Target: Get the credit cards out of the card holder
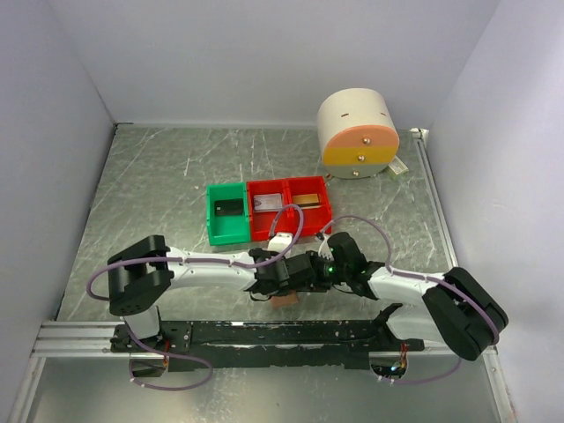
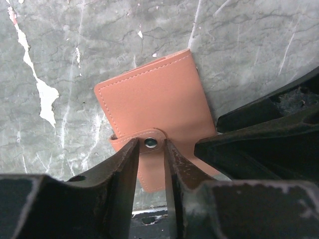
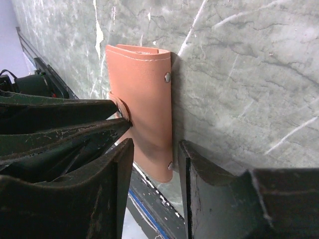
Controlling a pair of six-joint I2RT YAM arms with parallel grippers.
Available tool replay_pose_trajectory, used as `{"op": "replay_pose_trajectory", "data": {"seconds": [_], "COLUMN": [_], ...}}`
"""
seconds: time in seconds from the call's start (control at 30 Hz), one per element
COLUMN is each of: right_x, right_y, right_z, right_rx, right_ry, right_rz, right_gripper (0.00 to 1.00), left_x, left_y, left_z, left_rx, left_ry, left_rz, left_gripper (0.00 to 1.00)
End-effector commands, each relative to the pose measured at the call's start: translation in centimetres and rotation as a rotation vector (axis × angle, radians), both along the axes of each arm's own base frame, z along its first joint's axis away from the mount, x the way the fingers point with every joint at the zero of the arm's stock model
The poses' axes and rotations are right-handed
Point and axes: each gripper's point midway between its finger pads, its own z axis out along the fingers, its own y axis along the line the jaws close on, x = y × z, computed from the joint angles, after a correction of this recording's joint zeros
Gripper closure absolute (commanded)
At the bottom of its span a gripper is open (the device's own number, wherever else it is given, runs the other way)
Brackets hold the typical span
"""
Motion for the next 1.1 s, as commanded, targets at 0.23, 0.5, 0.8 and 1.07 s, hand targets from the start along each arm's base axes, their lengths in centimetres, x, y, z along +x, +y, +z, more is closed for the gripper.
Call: {"op": "replay_pose_trajectory", "data": {"seconds": [0.23, 0.5, 0.8, 1.07], "right_x": [0.0, 1.0, 0.9, 1.0], "right_y": [1.8, 0.6, 0.9, 1.3], "right_z": [1.0, 0.1, 0.3, 0.6], "right_rx": [0.082, -0.001, 0.009, 0.01], "right_ry": [0.0, -0.013, -0.019, -0.015], "right_rz": [0.061, -0.024, 0.011, 0.03], "right_gripper": [0.63, 1.0, 1.0, 1.0], "left_x": [-0.3, -0.1, -0.1, 0.3], "left_y": [-0.1, 0.4, 1.0, -1.9], "left_z": [0.1, 1.1, 1.8, 2.3], "left_rx": [-0.05, -0.122, -0.165, -0.181], "left_ry": [-0.021, -0.052, -0.065, -0.063], "left_rz": [0.009, 0.031, 0.049, 0.0], "left_gripper": [0.74, 0.78, 0.71, 0.33]}}
